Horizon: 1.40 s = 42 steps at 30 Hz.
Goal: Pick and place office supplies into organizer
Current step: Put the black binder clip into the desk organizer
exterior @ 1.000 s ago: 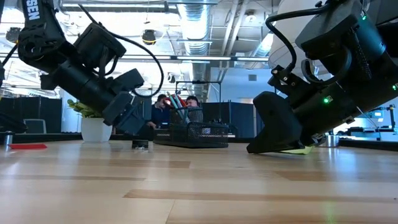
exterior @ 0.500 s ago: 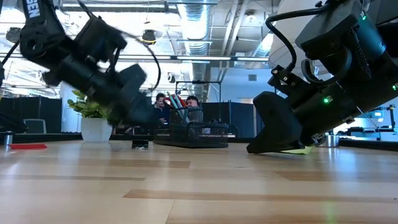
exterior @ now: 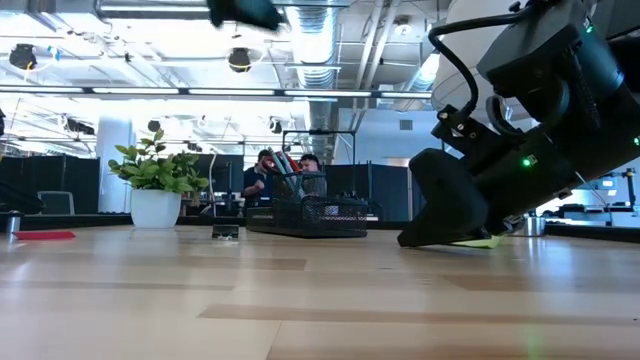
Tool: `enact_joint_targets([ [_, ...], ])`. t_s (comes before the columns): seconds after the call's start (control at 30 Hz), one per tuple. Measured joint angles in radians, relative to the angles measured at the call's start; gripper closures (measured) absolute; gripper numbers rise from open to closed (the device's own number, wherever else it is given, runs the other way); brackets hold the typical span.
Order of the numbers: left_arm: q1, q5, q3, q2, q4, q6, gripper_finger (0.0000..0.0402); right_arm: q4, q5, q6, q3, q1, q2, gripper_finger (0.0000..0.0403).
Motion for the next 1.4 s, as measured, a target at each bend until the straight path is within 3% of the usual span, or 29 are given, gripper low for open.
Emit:
enact_joint_targets([
  [0.1, -0.015, -0.071, 0.135, -0.075, -0.275, -0.184, 0.0279, -0.006, 0.001, 0.000, 0.000, 0.011, 0.000, 0.0343],
  [0.17, -0.053, -0.200, 0.137, -0.143, -0.410, -0.338, 0.0281, -0.013, 0.003, 0.000, 0.000, 0.019, 0.000, 0.0343],
  [0.23, -0.131, -0.379, 0.066, -0.194, -0.583, -0.581, 0.0283, -0.012, 0.004, 0.000, 0.000, 0.026, 0.000, 0.0343],
  [0.3, -0.234, -0.485, -0.077, -0.239, -0.707, -0.904, 0.0285, -0.013, 0.005, 0.000, 0.000, 0.027, 0.000, 0.0343],
  [0.37, -0.329, -0.519, -0.270, -0.260, -0.669, -1.173, 0.0285, -0.010, 0.006, 0.000, 0.000, 0.026, 0.000, 0.0343],
  [0.47, -0.422, -0.541, -0.536, -0.243, -0.351, -1.343, 0.0285, -0.007, 0.006, 0.000, 0.000, 0.020, 0.000, 0.0343],
  [0.57, -0.436, -0.512, -0.703, -0.194, 0.042, -1.351, 0.0286, -0.006, 0.006, 0.000, 0.000, 0.012, 0.000, 0.0343],
  [0.7, -0.406, -0.469, -0.773, -0.119, 0.268, -1.234, 0.0286, 0.001, 0.014, 0.001, 0.000, -0.005, 0.000, 0.0343],
  [0.93, -0.368, -0.425, -0.769, -0.056, 0.230, -1.135, 0.0286, 0.084, -0.001, 0.001, 0.003, -0.063, 0.003, 0.0343],
  [1.1, -0.366, -0.446, -0.769, -0.129, 0.119, -1.135, 0.0286, 0.250, -0.082, -0.080, 0.069, -0.120, 0.008, 0.0345],
  [1.23, -0.366, -0.448, -0.769, -0.225, 0.042, -1.123, 0.0286, 0.370, -0.112, -0.222, 0.217, -0.132, 0.101, 0.0354],
  [1.4, -0.366, -0.456, -0.768, -0.321, -0.035, -1.079, 0.0286, 0.364, -0.168, -0.421, 0.525, -0.146, 0.289, 0.0368],
])
